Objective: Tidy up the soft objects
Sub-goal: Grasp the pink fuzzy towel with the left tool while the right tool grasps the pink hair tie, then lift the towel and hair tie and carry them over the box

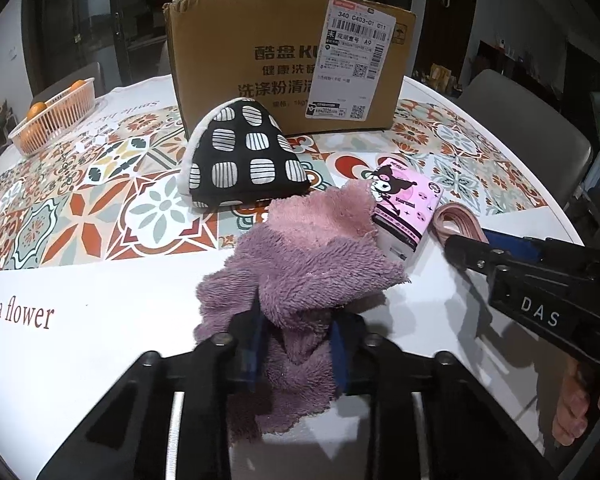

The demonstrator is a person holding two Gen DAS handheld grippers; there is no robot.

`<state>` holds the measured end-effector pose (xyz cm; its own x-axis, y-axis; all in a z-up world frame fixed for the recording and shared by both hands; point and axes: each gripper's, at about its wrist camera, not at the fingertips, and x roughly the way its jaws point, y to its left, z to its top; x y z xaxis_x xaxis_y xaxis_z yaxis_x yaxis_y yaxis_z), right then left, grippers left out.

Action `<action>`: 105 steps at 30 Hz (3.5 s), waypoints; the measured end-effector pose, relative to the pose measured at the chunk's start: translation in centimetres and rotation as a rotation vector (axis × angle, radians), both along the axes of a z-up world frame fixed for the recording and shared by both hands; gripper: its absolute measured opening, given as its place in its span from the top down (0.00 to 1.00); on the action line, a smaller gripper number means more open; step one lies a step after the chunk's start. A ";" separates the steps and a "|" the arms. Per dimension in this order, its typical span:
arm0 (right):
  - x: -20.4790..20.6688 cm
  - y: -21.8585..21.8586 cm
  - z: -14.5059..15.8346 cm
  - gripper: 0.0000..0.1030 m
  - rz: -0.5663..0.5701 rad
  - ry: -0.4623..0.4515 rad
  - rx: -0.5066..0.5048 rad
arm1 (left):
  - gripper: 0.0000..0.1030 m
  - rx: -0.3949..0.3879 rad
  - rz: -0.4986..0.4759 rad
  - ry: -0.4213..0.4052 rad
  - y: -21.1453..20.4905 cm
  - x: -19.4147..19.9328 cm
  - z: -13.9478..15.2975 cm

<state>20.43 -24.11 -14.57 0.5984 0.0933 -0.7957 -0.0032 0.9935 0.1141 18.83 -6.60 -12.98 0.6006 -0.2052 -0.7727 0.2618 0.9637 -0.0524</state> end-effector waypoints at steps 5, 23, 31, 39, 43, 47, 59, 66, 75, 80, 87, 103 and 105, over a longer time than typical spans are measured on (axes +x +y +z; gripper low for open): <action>-0.2 0.1 0.1 0.83 0.001 0.001 0.022 | 0.84 -0.004 -0.005 0.005 0.2 -0.1 0.1; -3.4 1.1 3.2 0.84 0.015 -0.055 0.065 | 0.85 -0.053 -0.002 -0.066 0.9 -2.0 3.6; -4.5 1.4 5.5 0.84 0.022 -0.111 0.070 | 0.85 -0.076 0.002 -0.127 1.3 -2.8 6.0; -4.9 1.7 7.6 0.84 0.022 -0.165 0.080 | 0.85 -0.095 0.002 -0.189 1.7 -3.3 8.3; -4.9 1.9 8.3 0.84 0.020 -0.185 0.090 | 0.85 -0.116 0.011 -0.206 2.1 -3.3 9.2; -4.8 2.1 9.3 0.84 0.023 -0.214 0.097 | 0.85 -0.133 0.015 -0.226 2.4 -3.0 10.2; -4.1 2.5 12.0 0.84 0.018 -0.298 0.111 | 0.85 -0.157 0.016 -0.323 3.0 -2.0 13.3; -3.6 2.5 13.8 0.84 0.010 -0.355 0.121 | 0.85 -0.163 0.014 -0.377 3.3 -1.4 14.9; -2.7 2.5 15.5 0.84 -0.002 -0.413 0.136 | 0.85 -0.167 0.010 -0.436 3.4 -0.7 16.8; -2.0 2.4 16.3 0.84 -0.005 -0.439 0.140 | 0.85 -0.173 0.008 -0.459 3.6 0.0 17.5; -0.8 2.4 17.2 0.84 -0.002 -0.471 0.142 | 0.85 -0.177 0.009 -0.482 3.9 1.0 18.2; 2.3 2.3 18.5 0.84 0.002 -0.526 0.145 | 0.85 -0.149 -0.005 -0.567 3.7 3.4 19.7; 2.6 2.4 18.6 0.84 0.004 -0.530 0.144 | 0.85 -0.151 -0.004 -0.571 3.8 3.8 19.7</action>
